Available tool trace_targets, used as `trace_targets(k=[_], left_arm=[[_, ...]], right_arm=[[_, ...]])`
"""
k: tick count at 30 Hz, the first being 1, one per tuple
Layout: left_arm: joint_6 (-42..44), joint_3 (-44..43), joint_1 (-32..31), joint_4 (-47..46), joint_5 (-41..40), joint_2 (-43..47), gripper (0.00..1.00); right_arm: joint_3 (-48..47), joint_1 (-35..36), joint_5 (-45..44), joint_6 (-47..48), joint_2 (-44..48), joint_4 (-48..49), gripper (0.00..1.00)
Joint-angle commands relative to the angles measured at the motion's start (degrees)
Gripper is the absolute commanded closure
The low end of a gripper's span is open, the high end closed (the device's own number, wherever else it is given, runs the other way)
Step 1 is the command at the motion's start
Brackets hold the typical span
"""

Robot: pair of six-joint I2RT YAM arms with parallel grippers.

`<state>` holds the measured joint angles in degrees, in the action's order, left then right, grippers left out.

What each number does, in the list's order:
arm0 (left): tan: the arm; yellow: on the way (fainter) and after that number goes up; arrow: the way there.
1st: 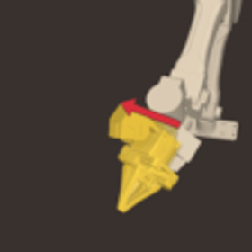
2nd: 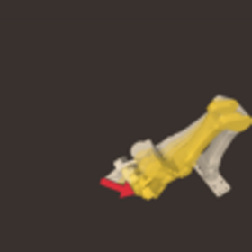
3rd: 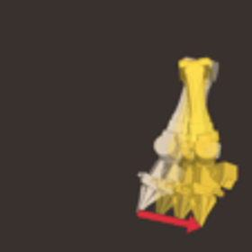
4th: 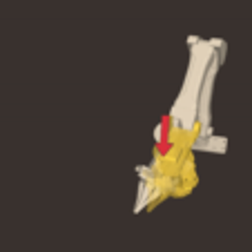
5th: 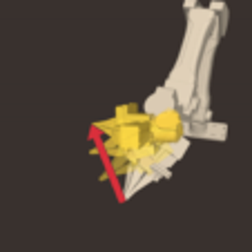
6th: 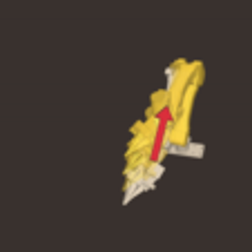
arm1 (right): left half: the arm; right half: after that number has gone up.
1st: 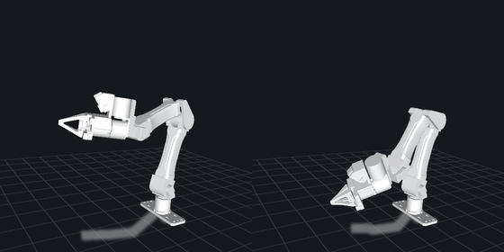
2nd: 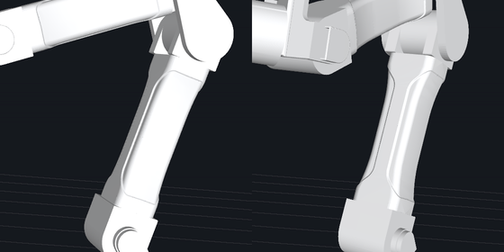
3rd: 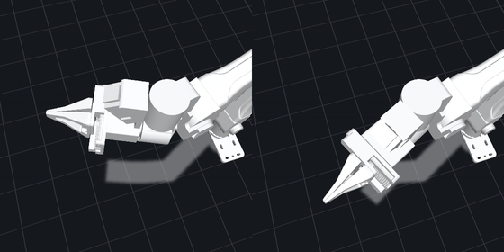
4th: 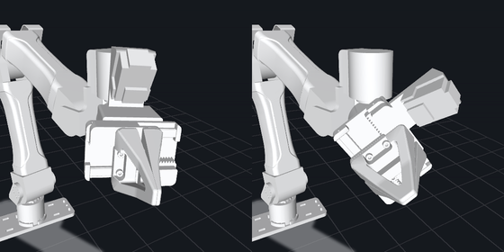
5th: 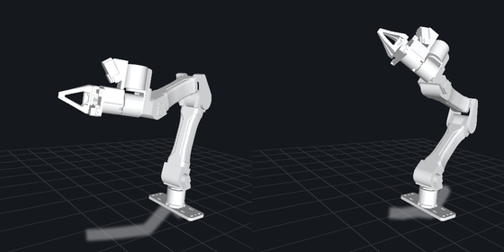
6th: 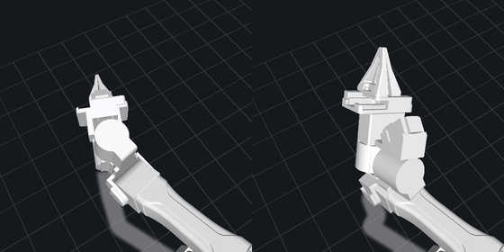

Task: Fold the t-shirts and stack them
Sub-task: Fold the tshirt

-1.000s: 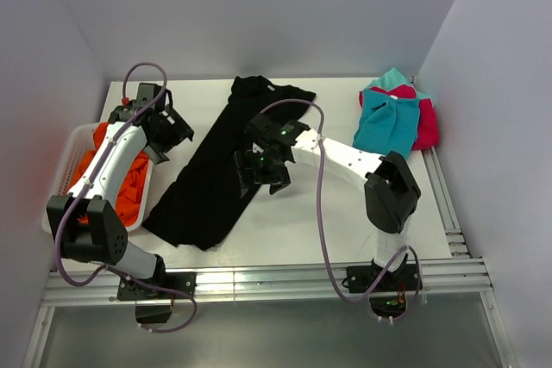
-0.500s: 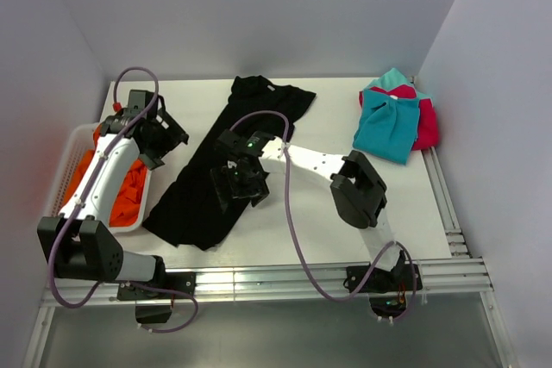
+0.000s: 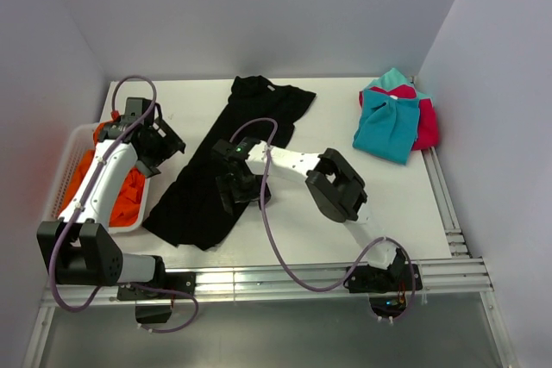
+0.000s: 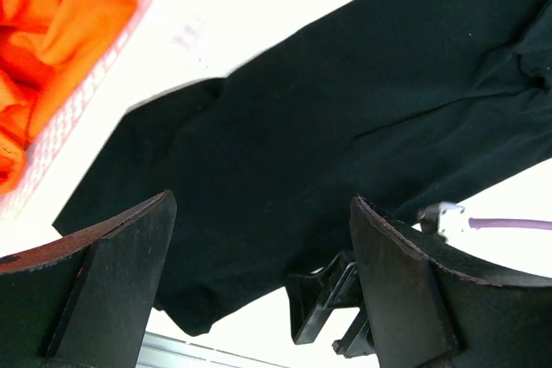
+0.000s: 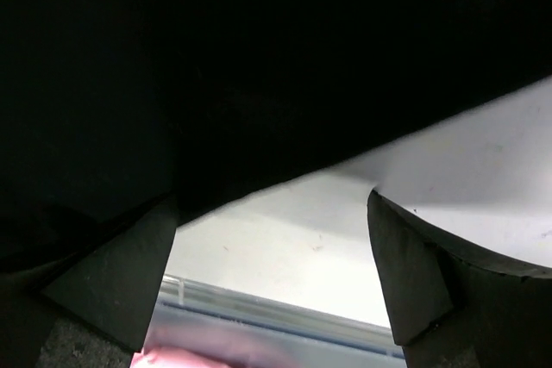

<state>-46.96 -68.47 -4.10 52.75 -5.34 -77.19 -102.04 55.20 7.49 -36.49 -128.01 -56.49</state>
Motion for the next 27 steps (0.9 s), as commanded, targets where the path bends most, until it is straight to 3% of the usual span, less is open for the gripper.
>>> trace_targets(k=[1, 9, 13, 14, 15, 17, 18, 22, 27], left_arm=[[2.6, -1.2, 0.8, -0.1, 0.2, 2.1, 0.11], [4.9, -0.1, 3.6, 0.2, 0.0, 3.6, 0.11], [5.7, 0.4, 5.9, -0.2, 0.9, 3.4, 0.11], [5.8, 0.4, 6.2, -0.2, 0.9, 3.3, 0.11], [6.0, 0.5, 6.4, -0.2, 1.1, 3.2, 0.11], [6.1, 0.6, 6.9, -0.4, 1.2, 3.2, 0.11], [6.2, 1.1, 7.1, -0.6, 1.3, 3.4, 0.11], [6.2, 1.8, 7.9, -0.9, 2.0, 3.4, 0.11], [5.5, 1.4, 8.0, -1.2, 3.6, 2.8, 0.12]], right_arm=[[-6.2, -0.2, -2.6, 0.7, -4.7, -0.8, 0.04], [-17.9, -0.2, -4.7, 2.3, -12.7, -5.2, 0.05], [-18.9, -0.2, -6.9, 3.0, -14.7, -7.1, 0.18], [-18.8, -0.2, -7.3, 3.2, -15.0, -7.2, 0.24], [-17.9, -0.2, -7.4, 3.4, -15.0, -7.3, 0.49], [-16.7, -0.3, -9.5, 3.5, -15.0, -7.1, 0.78], [-16.1, -0.4, -10.6, 3.2, -15.2, -7.4, 1.00], [-11.0, -1.1, -12.7, 3.2, -13.2, -6.6, 1.00], [6.2, -5.9, -12.7, 1.1, -2.8, -0.8, 1.00]])
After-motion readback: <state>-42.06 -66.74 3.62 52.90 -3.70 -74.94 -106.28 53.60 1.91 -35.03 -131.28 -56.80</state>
